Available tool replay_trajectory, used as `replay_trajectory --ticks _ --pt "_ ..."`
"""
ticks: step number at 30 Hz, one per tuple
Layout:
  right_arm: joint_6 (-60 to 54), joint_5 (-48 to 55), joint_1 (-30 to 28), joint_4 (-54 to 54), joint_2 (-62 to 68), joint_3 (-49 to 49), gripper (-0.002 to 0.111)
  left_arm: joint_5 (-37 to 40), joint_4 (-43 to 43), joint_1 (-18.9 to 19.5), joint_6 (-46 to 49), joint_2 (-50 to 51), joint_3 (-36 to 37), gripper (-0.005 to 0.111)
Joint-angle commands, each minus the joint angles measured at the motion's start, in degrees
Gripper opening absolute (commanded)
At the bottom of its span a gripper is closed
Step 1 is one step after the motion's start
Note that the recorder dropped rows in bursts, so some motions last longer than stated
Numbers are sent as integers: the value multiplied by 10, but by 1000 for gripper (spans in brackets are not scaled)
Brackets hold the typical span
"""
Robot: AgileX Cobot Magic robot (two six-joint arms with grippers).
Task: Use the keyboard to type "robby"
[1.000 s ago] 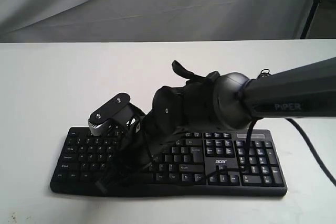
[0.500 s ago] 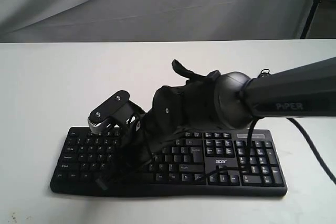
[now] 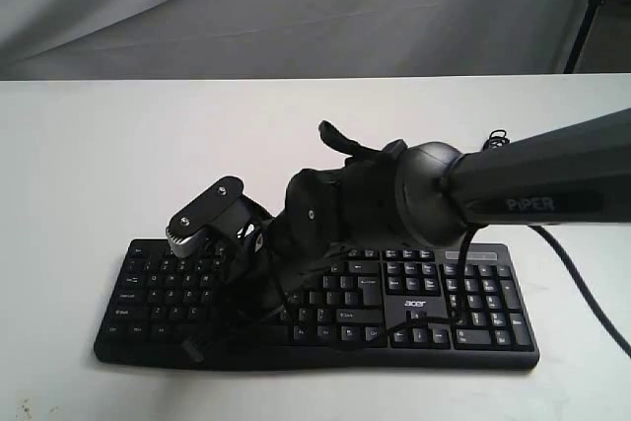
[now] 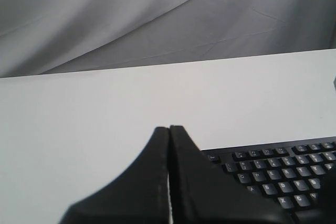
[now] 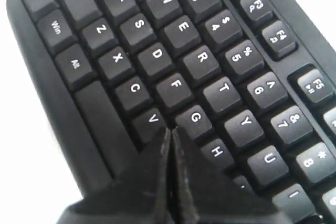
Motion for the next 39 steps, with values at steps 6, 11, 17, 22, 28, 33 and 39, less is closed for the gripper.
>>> replay_trajectory --ticks 6,11,17,22,28,33,39 --pt "25 41 -32 -42 -15 -68 0 -4 3 -4 -2 -2 2 0" --pt "26 51 -41 -48 -8 -76 0 -4 3 -4 -2 -2 2 0" --pt "26 63 -41 -48 6 -75 0 -4 3 -4 -2 -2 2 0" --pt "26 46 -41 -49 7 -59 0 -4 3 -4 -2 -2 2 0" --pt "26 34 -41 -50 7 -57 0 -4 3 -4 -2 -2 2 0" --pt "26 32 -41 -50 7 -57 0 -4 3 -4 -2 -2 2 0" --pt "26 28 -41 -50 22 -57 0 -4 3 -4 -2 -2 2 0"
